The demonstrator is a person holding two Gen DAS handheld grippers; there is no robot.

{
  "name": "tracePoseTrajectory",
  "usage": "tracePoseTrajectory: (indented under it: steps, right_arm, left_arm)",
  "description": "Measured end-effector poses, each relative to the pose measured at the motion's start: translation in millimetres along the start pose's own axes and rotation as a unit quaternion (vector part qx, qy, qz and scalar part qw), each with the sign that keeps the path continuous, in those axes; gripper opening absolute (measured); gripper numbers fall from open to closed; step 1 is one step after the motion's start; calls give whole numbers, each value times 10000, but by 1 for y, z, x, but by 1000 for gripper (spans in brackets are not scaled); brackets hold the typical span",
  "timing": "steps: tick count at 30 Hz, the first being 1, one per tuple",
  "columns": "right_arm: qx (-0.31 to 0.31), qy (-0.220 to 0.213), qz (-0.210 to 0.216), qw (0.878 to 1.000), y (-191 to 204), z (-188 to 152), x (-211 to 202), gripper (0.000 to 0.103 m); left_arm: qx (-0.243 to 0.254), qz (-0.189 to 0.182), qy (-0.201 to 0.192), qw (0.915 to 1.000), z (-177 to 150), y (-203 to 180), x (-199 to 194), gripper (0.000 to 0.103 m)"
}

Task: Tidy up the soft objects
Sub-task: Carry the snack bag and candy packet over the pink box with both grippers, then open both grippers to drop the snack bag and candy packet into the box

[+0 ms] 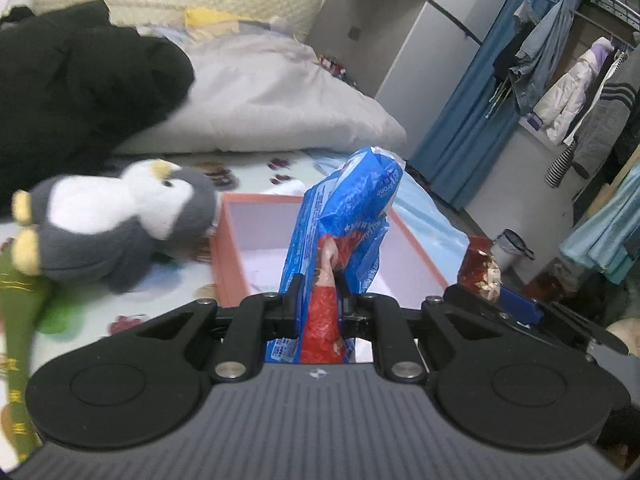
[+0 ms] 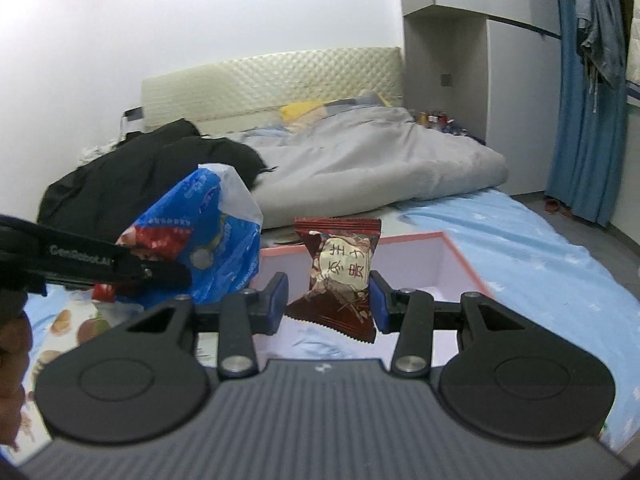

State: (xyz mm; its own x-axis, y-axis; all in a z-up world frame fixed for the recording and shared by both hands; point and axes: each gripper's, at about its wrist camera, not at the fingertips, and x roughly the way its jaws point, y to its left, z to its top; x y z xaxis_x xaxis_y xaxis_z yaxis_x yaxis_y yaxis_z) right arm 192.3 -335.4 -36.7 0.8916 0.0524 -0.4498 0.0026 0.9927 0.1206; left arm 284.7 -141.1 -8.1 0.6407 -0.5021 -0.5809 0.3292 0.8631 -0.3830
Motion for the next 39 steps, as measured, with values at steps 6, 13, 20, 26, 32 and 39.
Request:
tracePoseTrajectory:
  steps: [6,13,20,26,32,39]
  right_arm:
    - [241,382,-246,9987,-38,-5,20,46]
    - [612,1297,-185,9895,-65,-28,62,46]
    - [685,1887,-177,9795,-70,-60,89,46]
    - [839,2016,-190,9757,-71,-71,92,48]
    - [962,1843,-195,9780,-74,-58,83,54]
    - [877,1267,-197,9879,-75,-26,47,54]
  left_arm:
    - [-13,-73,496,9987,11,-14,56,17]
    - [-223,59,1364,9904,10,-2,124,17]
    - [-22,291,1839,9825,-10,6,156,17]
    - [142,394,2026,9784,-24,6,158,24]
    - [225,487,1810,9820,-16,5,148,51]
    - [644,452,1271,9888,2,-12,102,51]
